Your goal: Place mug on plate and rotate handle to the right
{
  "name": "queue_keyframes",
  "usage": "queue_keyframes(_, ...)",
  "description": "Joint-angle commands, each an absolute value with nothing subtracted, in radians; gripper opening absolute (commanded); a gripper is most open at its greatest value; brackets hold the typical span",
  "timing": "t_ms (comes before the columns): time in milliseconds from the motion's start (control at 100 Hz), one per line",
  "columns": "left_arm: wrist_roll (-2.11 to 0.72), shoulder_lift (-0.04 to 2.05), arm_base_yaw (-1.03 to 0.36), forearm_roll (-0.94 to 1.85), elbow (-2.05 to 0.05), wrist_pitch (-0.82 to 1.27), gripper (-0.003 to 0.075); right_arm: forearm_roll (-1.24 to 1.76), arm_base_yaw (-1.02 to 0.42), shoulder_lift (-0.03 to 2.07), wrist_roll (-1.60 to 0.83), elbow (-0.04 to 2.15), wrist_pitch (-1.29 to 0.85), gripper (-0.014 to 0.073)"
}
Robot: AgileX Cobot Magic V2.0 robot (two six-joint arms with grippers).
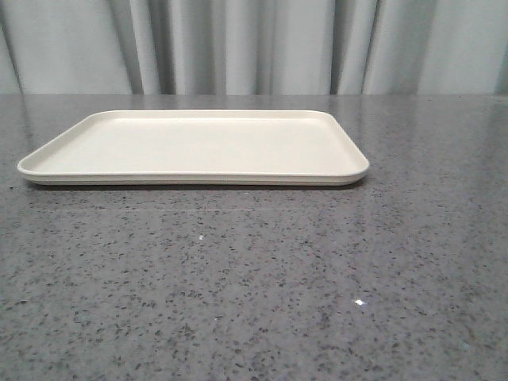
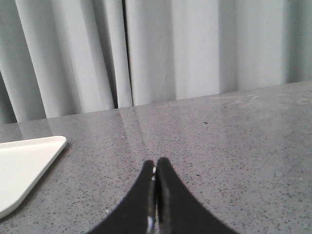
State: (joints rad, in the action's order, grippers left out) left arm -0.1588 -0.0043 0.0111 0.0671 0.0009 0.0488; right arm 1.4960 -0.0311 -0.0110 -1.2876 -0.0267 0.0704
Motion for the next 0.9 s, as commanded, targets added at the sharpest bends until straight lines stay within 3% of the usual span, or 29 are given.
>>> queue_keyframes(0, -0.161, -0.034, 0.005, 0.065, 0.010, -0.027, -0.0020, 1.493, -0.028, -0.031, -1.292, -0.027, 0.083, -0.0066)
queue_keyframes(890, -0.150, -0.034, 0.005, 0.091, 0.010, -0.132, -0.0020, 1.487, -0.028, -0.031, -1.316, -0.027, 0.081, -0.0066)
